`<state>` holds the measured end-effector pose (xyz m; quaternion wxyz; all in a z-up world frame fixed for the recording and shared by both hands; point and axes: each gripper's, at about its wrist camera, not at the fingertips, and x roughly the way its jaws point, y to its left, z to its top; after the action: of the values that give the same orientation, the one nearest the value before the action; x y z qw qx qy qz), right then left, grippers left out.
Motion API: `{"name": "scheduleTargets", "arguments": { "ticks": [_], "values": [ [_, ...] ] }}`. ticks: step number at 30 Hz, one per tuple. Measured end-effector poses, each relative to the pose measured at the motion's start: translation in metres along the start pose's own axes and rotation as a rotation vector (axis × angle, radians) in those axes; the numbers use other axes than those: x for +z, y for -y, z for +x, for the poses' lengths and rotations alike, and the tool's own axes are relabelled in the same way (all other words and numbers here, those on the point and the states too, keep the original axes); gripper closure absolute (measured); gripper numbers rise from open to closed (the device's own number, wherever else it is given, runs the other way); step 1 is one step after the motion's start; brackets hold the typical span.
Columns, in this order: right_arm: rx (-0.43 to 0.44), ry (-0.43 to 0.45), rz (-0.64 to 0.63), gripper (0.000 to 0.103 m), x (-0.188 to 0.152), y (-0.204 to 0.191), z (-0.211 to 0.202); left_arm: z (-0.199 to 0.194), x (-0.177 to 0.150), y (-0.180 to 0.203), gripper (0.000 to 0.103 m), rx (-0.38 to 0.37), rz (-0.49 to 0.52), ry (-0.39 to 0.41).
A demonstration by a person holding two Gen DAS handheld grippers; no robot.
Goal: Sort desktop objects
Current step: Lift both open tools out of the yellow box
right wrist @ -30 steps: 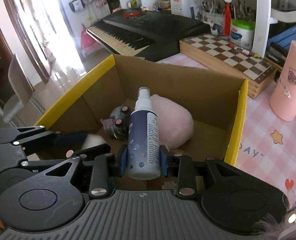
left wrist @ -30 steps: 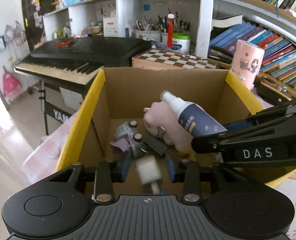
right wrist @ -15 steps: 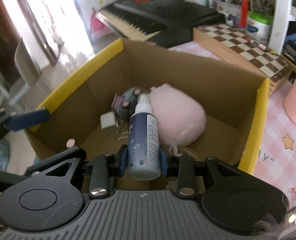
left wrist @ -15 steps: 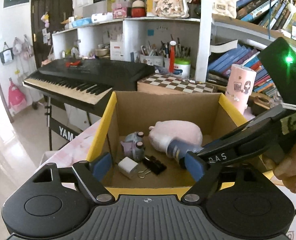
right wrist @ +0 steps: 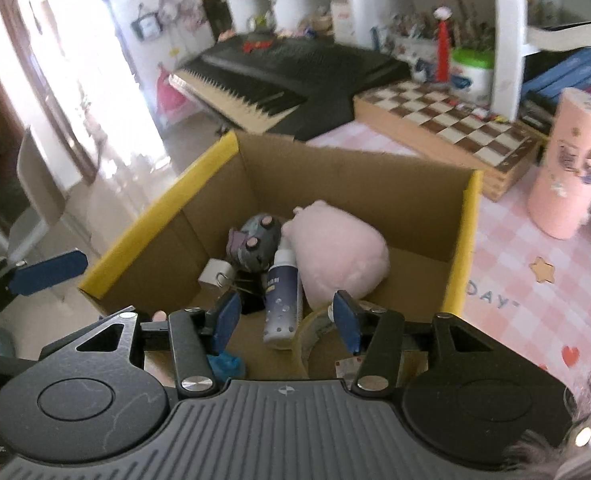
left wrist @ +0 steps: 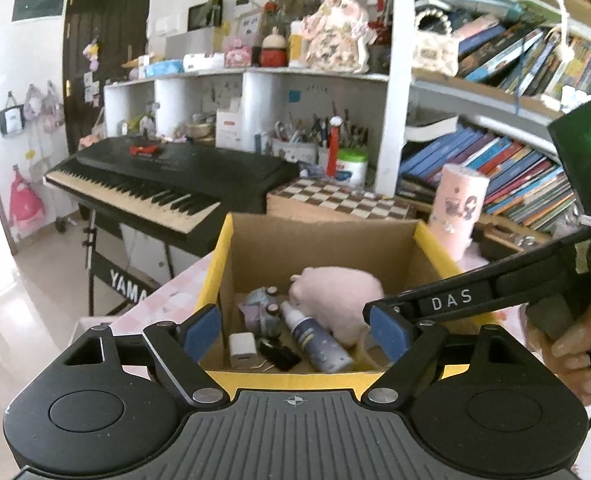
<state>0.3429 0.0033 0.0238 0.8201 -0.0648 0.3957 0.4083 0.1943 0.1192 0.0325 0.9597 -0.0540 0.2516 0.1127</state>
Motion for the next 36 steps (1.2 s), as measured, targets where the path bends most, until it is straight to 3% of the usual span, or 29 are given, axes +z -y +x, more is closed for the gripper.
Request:
{"name": "scheduleTargets", "arguments": {
  "ticks": [11,17,23,28,36],
  "values": [
    [-0.166,0.198,0.174,0.05,-0.045,-0.016,-0.085,-0.056,-0.007,0.001,0.012,-0.08,-0.016,0.09],
    [-0.287,0.297,0.218,0.048,-0.083,-0.035,-0.118,-0.09,-0.026,0.003,0.009,-0.067,-0.004,0.15],
    [-0.421,0.383,0.225,0.041,-0.128,-0.066,-0.143,-0.121,-0.05,0.006,0.006,-0.092,0.015,0.146],
    [-0.505,0.408,0.214,0.034,-0.163,-0.088,-0.159,-0.145,-0.069,0.007,0.006,-0.117,0.033,0.154],
    [-0.569,0.408,0.262,0.026,-0.213,-0.12,-0.177,-0.171,-0.096,0.006,0.005,-0.124,0.044,0.132]
  ]
}}
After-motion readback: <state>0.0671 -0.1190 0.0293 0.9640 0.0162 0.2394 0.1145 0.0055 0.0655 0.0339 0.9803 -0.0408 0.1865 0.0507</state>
